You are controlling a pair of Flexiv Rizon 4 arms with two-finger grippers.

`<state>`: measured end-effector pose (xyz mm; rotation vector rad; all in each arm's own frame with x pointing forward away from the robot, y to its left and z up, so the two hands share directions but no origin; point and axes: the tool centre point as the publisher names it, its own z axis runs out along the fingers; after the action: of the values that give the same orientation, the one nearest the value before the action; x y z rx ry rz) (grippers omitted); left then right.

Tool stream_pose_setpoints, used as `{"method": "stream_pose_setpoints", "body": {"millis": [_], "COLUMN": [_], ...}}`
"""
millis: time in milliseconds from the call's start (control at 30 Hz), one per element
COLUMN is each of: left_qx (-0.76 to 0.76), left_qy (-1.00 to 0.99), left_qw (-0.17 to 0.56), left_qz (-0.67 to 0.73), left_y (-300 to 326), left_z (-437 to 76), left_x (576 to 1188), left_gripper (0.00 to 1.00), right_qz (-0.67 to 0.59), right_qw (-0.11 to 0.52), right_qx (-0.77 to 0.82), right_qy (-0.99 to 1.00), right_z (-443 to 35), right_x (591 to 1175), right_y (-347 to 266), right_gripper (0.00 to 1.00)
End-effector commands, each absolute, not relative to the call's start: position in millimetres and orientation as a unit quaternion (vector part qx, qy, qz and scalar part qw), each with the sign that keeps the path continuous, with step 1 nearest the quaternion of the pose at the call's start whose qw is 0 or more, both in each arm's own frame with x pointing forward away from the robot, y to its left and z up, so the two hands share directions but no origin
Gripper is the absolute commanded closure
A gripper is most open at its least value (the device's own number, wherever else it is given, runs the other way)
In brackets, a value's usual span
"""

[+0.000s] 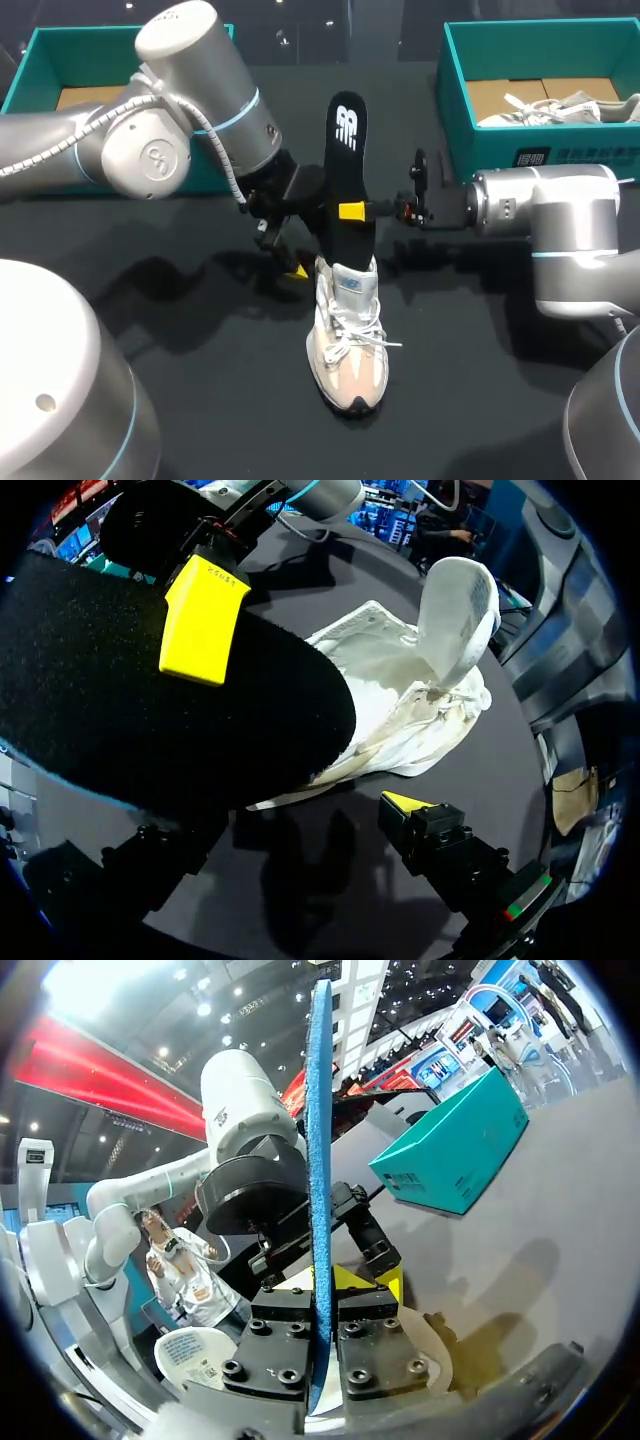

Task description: Take the shoe out of the shoebox, open the shoe tongue, remove and reinsert the insole, then place the shoe into the shoebox

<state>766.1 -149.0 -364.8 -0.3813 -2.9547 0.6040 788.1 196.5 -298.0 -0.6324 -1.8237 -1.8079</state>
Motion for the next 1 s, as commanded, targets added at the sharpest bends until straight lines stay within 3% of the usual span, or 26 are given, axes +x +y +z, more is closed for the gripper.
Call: {"method": "stream_pose_setpoints", "body": {"millis": [33,1000], "left_qx": [-0.126,-0.126], "left_qy": [-0.971,-0.971], "left_qw": [0.050,0.050], "left_qz": [0.198,0.198], "left_y": [-147.8,-147.8], "left_z": [-363.9,-363.9], "left_x": [765.3,765.3], "left_gripper": [0.00,0.00], "right_qz": [-0.662,-0.657], "right_qw": [0.252,0.284], "right_qx": [-0.231,-0.250], "right_qy": [-0.668,-0.651], "right_z": [-301.9,-329.8], "right_x": [786.8,754.4], "right_y": [197.6,206.1], "right_gripper": [1.00,1.00]}}
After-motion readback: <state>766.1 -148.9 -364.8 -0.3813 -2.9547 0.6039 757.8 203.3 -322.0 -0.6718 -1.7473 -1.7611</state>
